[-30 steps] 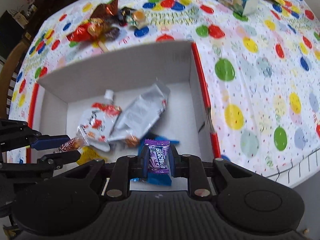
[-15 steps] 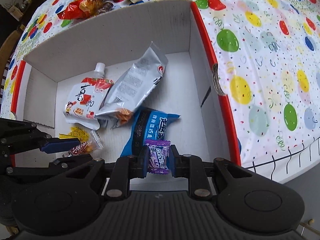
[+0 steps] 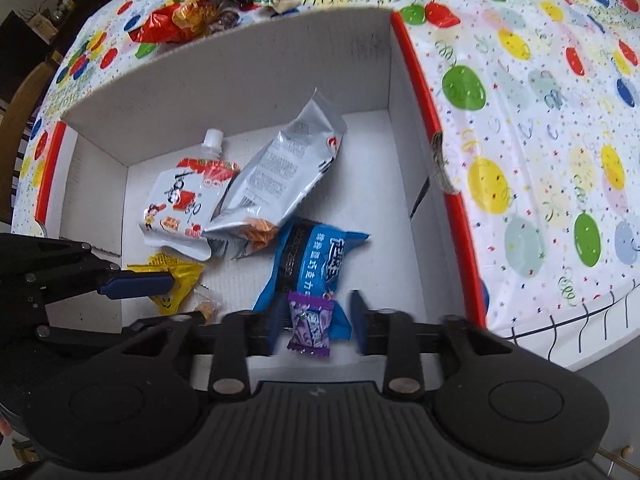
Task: Organize snacks
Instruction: 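Carry both candies into the white box and open both grippers, then lift both grippers out of the box toward the snacks on the cloth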
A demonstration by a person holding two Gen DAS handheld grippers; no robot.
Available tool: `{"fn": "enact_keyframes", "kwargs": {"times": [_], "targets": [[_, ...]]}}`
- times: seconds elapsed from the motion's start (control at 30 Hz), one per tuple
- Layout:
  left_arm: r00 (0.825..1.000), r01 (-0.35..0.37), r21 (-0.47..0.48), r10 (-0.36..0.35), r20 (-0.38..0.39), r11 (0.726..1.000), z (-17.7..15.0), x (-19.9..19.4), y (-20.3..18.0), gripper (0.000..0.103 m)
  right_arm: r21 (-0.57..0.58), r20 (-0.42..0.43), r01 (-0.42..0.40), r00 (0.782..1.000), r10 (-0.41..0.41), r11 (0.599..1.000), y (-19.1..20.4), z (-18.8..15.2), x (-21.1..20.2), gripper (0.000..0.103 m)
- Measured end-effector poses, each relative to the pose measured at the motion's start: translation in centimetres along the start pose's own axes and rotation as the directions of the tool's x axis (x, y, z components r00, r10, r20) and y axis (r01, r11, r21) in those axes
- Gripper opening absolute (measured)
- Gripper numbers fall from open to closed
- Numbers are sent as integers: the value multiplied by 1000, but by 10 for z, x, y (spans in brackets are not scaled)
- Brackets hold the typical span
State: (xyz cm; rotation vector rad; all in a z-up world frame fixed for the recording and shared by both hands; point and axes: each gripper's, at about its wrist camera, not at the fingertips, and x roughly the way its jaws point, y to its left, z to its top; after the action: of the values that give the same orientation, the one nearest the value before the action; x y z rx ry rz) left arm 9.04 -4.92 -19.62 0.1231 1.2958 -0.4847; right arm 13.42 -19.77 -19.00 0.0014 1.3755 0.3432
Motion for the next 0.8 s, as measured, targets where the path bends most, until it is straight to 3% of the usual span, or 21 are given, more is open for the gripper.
{"fn": "enact_keyframes", "kwargs": {"times": [0.07, 0.13, 0.17, 0.23, 0.37, 0.47, 0.53, 0.67, 0.8], "targets": [[1000, 3, -2, -3, 16, 1000, 0, -5, -1, 36, 0, 7, -16, 1000, 16, 1000, 1, 0, -4, 47], [999, 4, -3, -4, 34, 1000, 0, -10, -1, 50, -13, 26, -14, 1000, 14, 1000, 3, -1, -10, 55], [999, 0, -3, 0, 48, 1000, 0, -13, -1, 54, -20, 36, -13, 999, 14, 1000, 4, -1, -13, 62], [997, -8, 2, 8, 73, 1000, -1, -21, -3, 61, -29, 58, -15, 998, 16, 999, 6, -1, -19, 67], [993, -15, -8, 16, 115, 1000, -1, -37, -2, 64, -27, 90, -30, 995, 33, 999, 6, -1, -32, 67], [986, -32, -6, 33, 165, 999, -2, -52, -1, 72, -37, 118, -43, 992, 47, 998, 8, 0, -44, 68], [978, -48, -4, 47, 202, 999, -2, -64, -1, 80, -53, 138, -62, 988, 69, 997, 10, 1, -52, 68], [961, -76, -22, 79, 265, 997, 0, -87, 2, 82, -73, 179, -73, 980, 85, 995, 16, 8, -70, 69], [937, -111, -53, 122, 326, 992, 4, -109, 10, 92, -88, 220, -75, 971, 93, 993, 22, 18, -89, 73]]}}
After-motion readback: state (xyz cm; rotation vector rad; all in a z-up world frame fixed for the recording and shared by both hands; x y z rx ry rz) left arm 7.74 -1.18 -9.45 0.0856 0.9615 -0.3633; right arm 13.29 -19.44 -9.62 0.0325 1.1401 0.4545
